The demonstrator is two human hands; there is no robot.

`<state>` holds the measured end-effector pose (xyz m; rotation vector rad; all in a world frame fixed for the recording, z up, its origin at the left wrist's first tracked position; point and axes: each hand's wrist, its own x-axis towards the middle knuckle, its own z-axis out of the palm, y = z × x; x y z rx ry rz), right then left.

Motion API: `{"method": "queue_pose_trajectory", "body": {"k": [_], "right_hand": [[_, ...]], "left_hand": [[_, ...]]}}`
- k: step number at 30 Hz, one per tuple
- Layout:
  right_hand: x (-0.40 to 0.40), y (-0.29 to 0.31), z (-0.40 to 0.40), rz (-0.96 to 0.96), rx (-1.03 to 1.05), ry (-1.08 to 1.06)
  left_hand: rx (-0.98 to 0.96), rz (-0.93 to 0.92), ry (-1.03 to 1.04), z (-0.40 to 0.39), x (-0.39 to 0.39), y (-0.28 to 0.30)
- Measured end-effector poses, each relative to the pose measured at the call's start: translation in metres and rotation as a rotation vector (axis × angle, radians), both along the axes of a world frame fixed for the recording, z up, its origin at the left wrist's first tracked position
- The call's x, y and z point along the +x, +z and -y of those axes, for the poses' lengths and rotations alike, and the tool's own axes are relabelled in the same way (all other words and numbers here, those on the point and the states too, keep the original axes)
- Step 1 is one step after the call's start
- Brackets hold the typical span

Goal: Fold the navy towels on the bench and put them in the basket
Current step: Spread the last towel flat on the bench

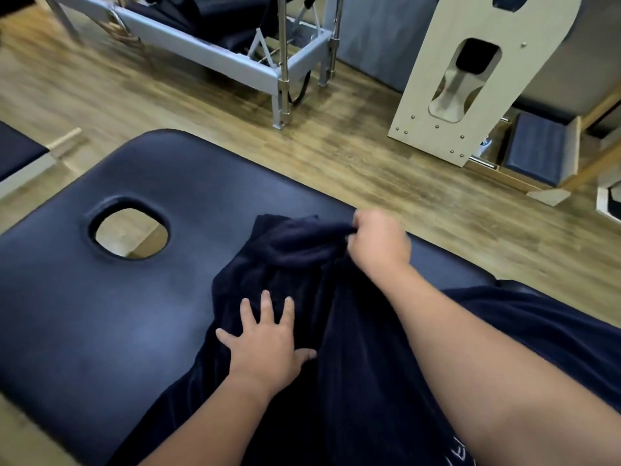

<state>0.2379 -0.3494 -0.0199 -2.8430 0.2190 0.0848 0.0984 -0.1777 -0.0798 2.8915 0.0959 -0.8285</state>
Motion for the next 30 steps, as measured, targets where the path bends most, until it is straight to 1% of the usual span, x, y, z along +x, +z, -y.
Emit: {"method": "queue_pose_trajectory", "body": {"k": [2,3,4,5,6,7,8,9,10,11,12,15,16,17,20,21,22,23,25,26,28,30], "right_hand": [[0.008,0.001,-0.001,0.316,-0.045,0.013],[0.006,-0.002,-0.003,0.434,-0.045,0.081],[0.001,-0.006,-0.006,0.449,-0.011,0.199],[-0.006,-0.01,-0.007,0.352,0.051,0.356],[-0.015,-0.018,-0.008,0.187,0.09,0.489],[-0.024,-0.022,-0.007,0.024,0.095,0.569],[-0.031,-0.027,-0.003,-0.06,0.109,0.579],[-0.033,-0.032,0.002,-0.045,0.154,0.537],[-0.031,-0.034,0.007,0.026,0.209,0.47],[-0.025,-0.034,0.01,0.092,0.224,0.406],[-0.014,-0.034,0.011,0.118,0.199,0.358],[0.037,-0.019,0.011,0.044,0.112,0.247],[0.054,-0.01,0.01,0.059,0.097,0.221],[0.072,0.001,0.009,0.118,0.091,0.178],[0.124,0.04,0.009,0.374,0.125,-0.026],[0.138,0.049,0.009,0.413,0.151,-0.078],[0.149,0.052,0.009,0.402,0.155,-0.096],[0.155,0.05,0.009,0.358,0.117,-0.069],[0.151,0.029,0.011,0.17,0.027,0.001],[0.14,0.016,0.012,0.072,0.015,0.008],[0.112,-0.013,0.022,-0.043,-0.023,-0.019],[0.081,-0.032,0.035,-0.154,0.013,-0.041]], "left_hand": [[-0.002,-0.029,0.02,0.006,0.003,-0.001],[0.003,-0.049,0.028,0.009,0.006,-0.001],[0.015,-0.07,0.03,0.012,0.011,0.001],[0.033,-0.092,0.028,0.013,0.016,0.003],[0.053,-0.113,0.024,0.013,0.023,0.005],[0.067,-0.131,0.024,0.011,0.03,0.006],[0.075,-0.152,0.025,0.009,0.036,0.007],[0.078,-0.173,0.024,0.007,0.043,0.007],[0.082,-0.19,0.016,0.006,0.048,0.007],[0.086,-0.201,0.003,0.006,0.052,0.006],[0.084,-0.204,-0.008,0.006,0.054,0.005],[0.058,-0.164,-0.014,0.004,0.059,0.002],[0.047,-0.148,-0.011,0.002,0.061,0.001],[0.037,-0.132,-0.004,0.0,0.067,0.0],[0.032,-0.12,0.024,0.0,0.093,0.001],[0.038,-0.118,0.027,0.002,0.1,0.003],[0.046,-0.117,0.026,0.003,0.108,0.003],[0.053,-0.114,0.021,0.004,0.113,0.003],[0.06,-0.116,0.013,0.005,0.119,0.001],[0.064,-0.121,0.013,0.005,0.12,0.0],[0.073,-0.128,0.012,0.005,0.12,0.0],[0.09,-0.138,0.007,0.007,0.122,0.0]]}}
